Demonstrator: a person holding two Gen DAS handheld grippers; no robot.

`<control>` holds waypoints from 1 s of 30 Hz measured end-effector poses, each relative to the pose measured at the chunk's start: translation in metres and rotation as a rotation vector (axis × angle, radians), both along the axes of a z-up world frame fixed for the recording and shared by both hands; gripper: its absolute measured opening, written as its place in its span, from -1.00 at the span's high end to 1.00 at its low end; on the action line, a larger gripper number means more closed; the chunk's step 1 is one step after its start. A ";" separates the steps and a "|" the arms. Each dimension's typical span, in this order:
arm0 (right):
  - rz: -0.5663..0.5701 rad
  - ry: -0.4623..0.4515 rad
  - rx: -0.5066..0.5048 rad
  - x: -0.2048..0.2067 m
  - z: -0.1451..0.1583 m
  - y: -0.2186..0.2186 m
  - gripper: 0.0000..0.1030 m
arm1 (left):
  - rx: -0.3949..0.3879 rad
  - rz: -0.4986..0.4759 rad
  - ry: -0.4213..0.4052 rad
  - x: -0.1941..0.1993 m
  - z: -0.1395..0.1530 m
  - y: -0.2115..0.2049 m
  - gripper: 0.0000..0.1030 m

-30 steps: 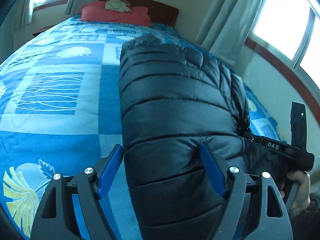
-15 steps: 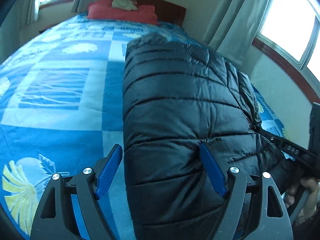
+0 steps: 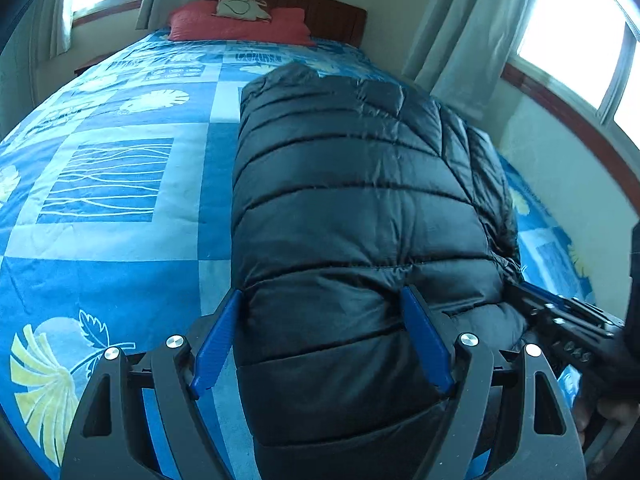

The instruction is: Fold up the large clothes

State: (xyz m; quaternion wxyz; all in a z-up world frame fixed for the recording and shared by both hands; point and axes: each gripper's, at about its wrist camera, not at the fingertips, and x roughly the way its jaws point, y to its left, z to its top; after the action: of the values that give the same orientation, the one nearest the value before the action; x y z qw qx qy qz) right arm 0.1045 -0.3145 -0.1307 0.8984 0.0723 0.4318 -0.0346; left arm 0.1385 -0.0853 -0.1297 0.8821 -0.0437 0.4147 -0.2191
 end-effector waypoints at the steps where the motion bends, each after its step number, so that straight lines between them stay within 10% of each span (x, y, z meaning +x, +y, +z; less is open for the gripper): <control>1: -0.002 -0.002 0.009 0.001 -0.007 -0.001 0.47 | 0.019 -0.008 -0.002 0.001 -0.003 -0.003 -0.52; 11: -0.024 0.048 0.010 -0.004 0.026 0.006 0.16 | 0.005 -0.019 0.046 0.001 0.006 0.012 -0.51; 18: 0.050 -0.176 -0.038 0.018 0.108 0.028 -0.03 | -0.049 0.017 -0.066 0.017 0.056 0.024 -0.51; 30: 0.035 -0.087 0.015 0.114 0.029 -0.011 0.00 | -0.009 0.008 -0.034 0.081 0.029 -0.035 -0.57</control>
State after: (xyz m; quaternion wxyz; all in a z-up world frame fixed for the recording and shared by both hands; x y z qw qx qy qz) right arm 0.2189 -0.3259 -0.1016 0.9163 0.0728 0.3936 -0.0123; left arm 0.2195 -0.1203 -0.1005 0.8897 -0.0456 0.3986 -0.2180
